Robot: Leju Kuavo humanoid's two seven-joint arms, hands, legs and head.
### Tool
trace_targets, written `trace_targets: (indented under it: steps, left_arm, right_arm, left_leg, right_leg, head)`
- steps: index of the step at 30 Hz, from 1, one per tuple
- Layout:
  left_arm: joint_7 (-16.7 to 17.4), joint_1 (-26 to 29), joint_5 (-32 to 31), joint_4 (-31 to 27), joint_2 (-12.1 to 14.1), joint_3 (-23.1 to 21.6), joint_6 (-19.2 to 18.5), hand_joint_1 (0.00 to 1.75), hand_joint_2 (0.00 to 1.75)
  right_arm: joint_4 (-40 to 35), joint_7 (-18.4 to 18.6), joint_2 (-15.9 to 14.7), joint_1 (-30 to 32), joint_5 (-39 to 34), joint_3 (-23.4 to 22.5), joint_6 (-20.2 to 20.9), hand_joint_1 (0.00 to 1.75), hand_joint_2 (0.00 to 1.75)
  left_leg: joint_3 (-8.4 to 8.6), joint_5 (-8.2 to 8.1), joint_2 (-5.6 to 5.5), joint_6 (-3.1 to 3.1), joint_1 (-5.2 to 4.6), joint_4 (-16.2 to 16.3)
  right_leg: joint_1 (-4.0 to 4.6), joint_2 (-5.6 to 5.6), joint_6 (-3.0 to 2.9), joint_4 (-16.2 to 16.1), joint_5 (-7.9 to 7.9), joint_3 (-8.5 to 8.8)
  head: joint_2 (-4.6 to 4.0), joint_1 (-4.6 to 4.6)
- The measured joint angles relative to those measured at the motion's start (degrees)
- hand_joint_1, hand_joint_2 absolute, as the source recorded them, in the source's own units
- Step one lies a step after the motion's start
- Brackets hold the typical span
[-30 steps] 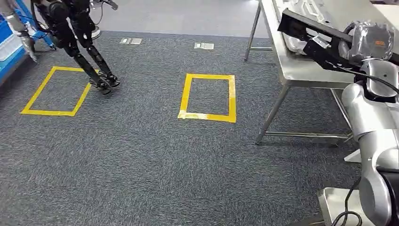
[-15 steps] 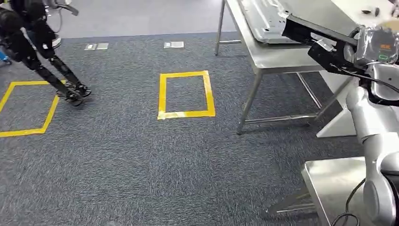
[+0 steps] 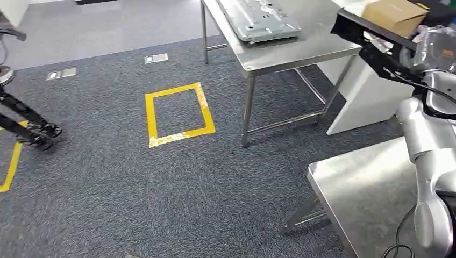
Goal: Take the parts from the cabinet and place them on the table.
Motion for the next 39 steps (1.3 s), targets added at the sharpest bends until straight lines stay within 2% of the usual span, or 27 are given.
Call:
trace_targets:
  steps: [1, 2, 5, 6, 7, 8, 10, 11, 12, 13, 14, 15, 16, 17, 18, 20, 21, 22, 23, 24, 26, 27, 29, 31, 32, 35, 39]
  left_arm:
    - [0.06, 0.01, 0.00, 0.04, 0.02, 0.13, 0.00, 0.00, 1.75]
    - [0.11, 0.02, 0.00, 0.09, 0.02, 0.26, 0.02, 0.00, 1.75]
    - [0.26, 0.07, 0.00, 0.13, 0.02, 0.44, 0.09, 0.00, 1.75]
    - [0.26, -0.08, 0.00, 0.11, 0.04, 0.50, 0.09, 0.00, 1.75]
    - [0.26, -0.18, 0.00, 0.11, 0.02, 0.57, 0.13, 0.00, 1.75]
    - [0.24, -0.18, 0.00, 0.11, 0.11, 0.59, 0.15, 0.00, 1.75]
    - [0.26, 0.03, 0.00, 0.13, 0.15, 0.59, 0.15, 0.00, 1.75]
    - [0.28, 0.03, 0.00, 0.13, 0.17, 0.59, 0.13, 0.00, 1.75]
    - [0.31, 0.03, 0.00, 0.13, 0.17, 0.59, 0.15, 0.00, 1.75]
    - [0.31, 0.02, 0.00, 0.13, 0.15, 0.59, 0.15, 0.00, 1.75]
    - [0.31, 0.02, 0.00, 0.13, 0.11, 0.59, 0.13, 0.00, 1.75]
    - [0.31, 0.02, 0.00, 0.13, 0.09, 0.59, 0.13, 0.00, 1.75]
    - [0.31, 0.01, 0.00, 0.13, 0.13, 0.59, 0.15, 0.00, 1.75]
    - [0.31, 0.02, 0.00, 0.13, 0.28, 0.61, 0.15, 0.00, 1.75]
    - [0.31, 0.01, 0.00, 0.15, 0.22, 0.61, 0.15, 0.00, 1.75]
    - [0.22, -0.08, 0.00, 0.15, 0.22, 0.61, 0.15, 0.00, 1.75]
    - [0.20, -0.15, 0.13, 0.15, 0.22, 0.63, 0.13, 0.00, 1.75]
    - [0.11, -0.21, 0.46, 0.13, 0.33, 0.74, 0.15, 0.00, 1.75]
    - [-0.15, -0.16, 0.83, 0.15, 0.35, 0.96, 0.17, 0.00, 1.75]
    - [-0.50, -0.02, 1.22, 0.18, 0.31, 1.31, 0.15, 0.00, 1.75]
    - [-0.81, 0.21, 1.62, 0.24, 0.28, 1.95, 0.09, 0.00, 1.75]
    - [-0.94, 0.22, 1.57, 0.28, 0.31, 2.08, 0.28, 0.00, 1.75]
    - [-1.01, 0.21, 1.18, 0.28, 0.37, 2.19, 0.68, 0.00, 1.75]
    - [-1.07, 0.20, 0.68, 0.28, 0.42, 2.23, 1.22, 0.00, 1.75]
    - [-1.09, 0.17, 0.57, 0.28, 0.48, 2.25, 1.31, 0.00, 1.75]
    - [-1.16, 0.14, 0.35, 0.28, 0.37, 2.27, 1.57, 0.00, 1.75]
    - [-1.31, 0.14, 0.35, 0.28, 0.52, 2.47, 1.53, 0.00, 1.75]
  right_arm:
    - [0.11, 0.04, -0.13, 0.07, -0.11, -0.37, -0.02, 1.66, 1.75]
    - [0.17, 0.04, -0.35, 0.05, -0.17, -0.66, -0.13, 1.66, 1.75]
    - [0.50, 0.02, -1.11, 0.57, -0.44, -1.18, -0.35, 1.66, 1.75]
    - [0.61, 0.00, -1.62, 0.75, -0.50, -1.49, -0.37, 1.66, 1.75]
    - [0.63, -0.04, -2.23, 1.14, -0.50, -1.83, -0.44, 1.66, 1.75]
    - [0.76, -0.04, -2.45, 1.04, -0.52, -2.05, -0.46, 1.66, 1.75]
    - [0.96, -0.02, -2.43, 1.14, -0.59, -2.14, -0.46, 1.66, 1.75]
    - [1.05, -0.02, -2.40, 1.49, -0.57, -2.12, -0.46, 1.66, 1.75]
    - [1.16, -0.02, -2.43, 1.88, -0.57, -2.14, -0.46, 1.66, 1.75]
    - [1.33, -0.02, -2.47, 2.13, -0.57, -2.18, -0.46, 1.66, 1.75]
    - [1.38, -0.02, -2.47, 2.15, -0.59, -2.23, -0.46, 1.66, 1.75]
    - [1.38, -0.02, -2.49, 2.06, -0.59, -2.29, -0.48, 1.66, 1.75]
    - [1.38, -0.02, -2.49, 1.97, -0.59, -2.36, -0.48, 1.66, 1.75]
    - [1.38, -0.02, -2.45, 1.73, -0.59, -2.36, -0.52, 1.66, 1.75]
    - [1.38, -0.02, -2.29, 1.86, -0.57, -2.36, -0.55, 1.66, 1.75]
    - [1.40, -0.02, -2.99, 2.08, -0.57, -2.42, -0.52, 1.66, 1.75]
    - [1.40, -0.02, -3.19, 1.96, -0.59, -2.45, -0.48, 1.66, 1.75]
    - [1.40, 0.00, -3.19, 1.86, -0.59, -2.45, -0.46, 1.66, 1.75]
    - [1.42, 0.09, -3.21, 1.53, -0.61, -2.45, -0.46, 1.66, 1.75]
    - [1.42, 0.15, -3.15, 1.38, -0.63, -2.45, -0.46, 1.66, 1.75]
    - [1.53, 0.20, -2.80, 1.31, -0.61, -2.45, -0.46, 1.66, 1.75]
    - [1.70, 0.17, -2.60, 1.33, -0.57, -2.45, -0.46, 1.66, 1.75]
    - [1.92, 0.33, -2.56, 1.29, -0.52, -2.45, -0.39, 1.66, 1.75]
    - [2.05, 0.57, -2.64, 1.08, -0.33, -2.45, 0.13, 1.66, 1.75]
    - [2.25, 0.57, -2.67, 0.90, -0.20, -2.45, 0.18, 1.66, 1.75]
    - [3.06, 0.59, -2.97, 0.50, 0.11, -2.42, 0.48, 1.66, 1.75]
    - [3.93, 0.59, -3.32, 0.39, 0.13, -2.40, 0.61, 1.66, 1.75]
  left_leg:
    - [1.78, 1.24, -3.20, -0.05, 0.51, -3.77]
    - [2.42, 0.63, -3.83, -0.14, 0.59, -5.04]
    - [2.40, 0.82, -1.63, 0.67, -0.41, -4.82]
    - [2.52, 1.34, -0.79, 1.37, -0.24, -5.64]
    - [2.86, 1.77, 0.02, 1.97, -0.29, -6.25]
    - [2.88, 1.87, 0.57, 2.58, -0.30, -6.46]
    - [2.84, 1.87, 2.35, 2.65, -0.63, -6.46]
    - [2.78, 1.86, 3.24, 2.66, -0.70, -6.44]
    - [2.77, 1.84, 3.96, 2.65, -0.70, -6.44]
    - [2.77, 1.79, 4.77, 2.58, -0.68, -6.43]
    - [2.78, 1.72, 5.56, 2.47, -0.64, -6.41]
    - [2.81, 1.59, 6.24, 2.28, -0.62, -6.35]
    - [2.93, 1.39, 6.80, 1.96, -0.75, -6.18]
    - [2.94, 0.99, 7.49, 1.45, -1.35, -5.94]
    - [3.23, 0.89, 8.05, 1.23, -1.53, -5.90]
    - [3.35, 0.57, 9.29, 0.96, -1.55, -6.07]
    - [3.38, 0.43, 9.88, 0.70, -1.36, -5.90]
    - [3.05, -0.36, 7.31, 0.11, -0.84, -5.05]
    - [2.12, -2.19, 4.45, -0.02, -0.71, -2.69]
    - [0.18, -4.74, 2.67, -0.16, -0.69, 1.67]
    - [-4.35, -8.36, 1.65, -0.33, -0.67, 10.71]
    - [-5.69, -8.42, 1.58, -0.25, -0.68, 12.72]
    - [-4.65, -5.20, 1.57, 0.15, -0.68, 9.19]
    - [0.26, 0.14, 1.35, 0.81, -0.68, -1.08]
    - [1.80, 1.02, 0.95, 1.16, -0.71, -4.16]
    - [1.85, 1.22, 1.18, 0.88, -1.01, -5.03]
    - [1.12, 1.23, 0.97, 1.25, -1.65, -4.35]
  right_leg:
    - [-0.04, 0.54, 0.03, 0.18, -0.01, -0.18]
    - [0.58, 1.35, 0.53, 0.61, -0.12, -0.82]
    - [0.29, 3.52, 1.89, -0.17, 0.70, -1.47]
    - [0.47, 4.26, 2.50, -0.15, 0.76, -1.59]
    - [-0.01, 0.84, 2.31, 1.04, 0.00, -2.44]
    - [0.42, -2.23, 2.07, 3.77, -1.63, -3.70]
    - [0.40, -4.10, 1.92, 13.28, -5.46, -8.06]
    - [0.30, -4.38, 2.16, 17.00, -6.51, -9.75]
    - [0.16, -4.60, 2.56, 17.91, -6.47, -10.09]
    - [-0.03, -4.83, 3.09, 16.05, -5.64, -9.06]
    - [-0.20, -5.29, 3.74, 11.73, -4.01, -6.58]
    - [-0.52, -6.63, 4.33, 6.23, -2.27, -3.63]
    - [-0.52, -9.86, 4.74, 1.32, -0.97, -0.73]
    - [0.50, -11.47, 4.25, 0.27, -0.94, 0.09]
    - [0.57, -10.08, 3.45, 0.12, -0.65, -0.16]
    - [0.55, -8.97, 2.90, 0.30, -0.66, -0.33]
    - [0.04, -8.35, 2.32, 0.19, -0.48, -0.33]
    - [-0.47, -7.81, 1.91, 0.12, -0.34, -0.29]
    - [-0.49, -7.43, 1.22, 0.14, -0.37, -0.30]
    - [-0.40, -7.07, 0.60, 0.13, -0.35, -0.31]
    - [-0.12, -5.94, 0.53, 0.15, -0.38, -0.31]
    - [0.02, -5.43, 0.53, 0.16, -0.38, -0.31]
    - [0.12, -4.78, 0.54, 0.20, -0.38, -0.22]
    - [0.13, -4.29, 0.56, 0.22, -0.39, -0.08]
    - [0.30, -4.11, 0.63, 0.32, -0.41, -0.24]
    - [1.39, -3.81, 0.88, 0.96, -0.68, -0.87]
    - [1.11, -4.00, 1.21, 1.29, -0.57, -1.34]
  head:
    - [0.00, 0.04]
    - [0.00, 0.11]
    - [0.00, 0.13]
    - [0.00, 0.18]
    - [0.00, 0.13]
    - [-0.02, 0.91]
    - [0.00, 0.94]
    - [0.00, 0.94]
    - [0.00, 0.96]
    - [0.00, 1.03]
    - [-0.02, 0.99]
    - [0.00, 0.94]
    - [0.00, 1.05]
    - [0.00, 1.18]
    - [0.00, 0.92]
    - [0.00, 0.78]
    - [0.00, 0.81]
    - [0.00, 0.83]
    - [0.00, 0.77]
    - [0.00, 0.61]
    - [0.00, 0.52]
    - [0.00, 0.50]
    - [0.00, 0.48]
    - [0.00, 0.46]
    - [0.00, 0.48]
    - [0.00, 0.55]
    - [0.00, 0.61]
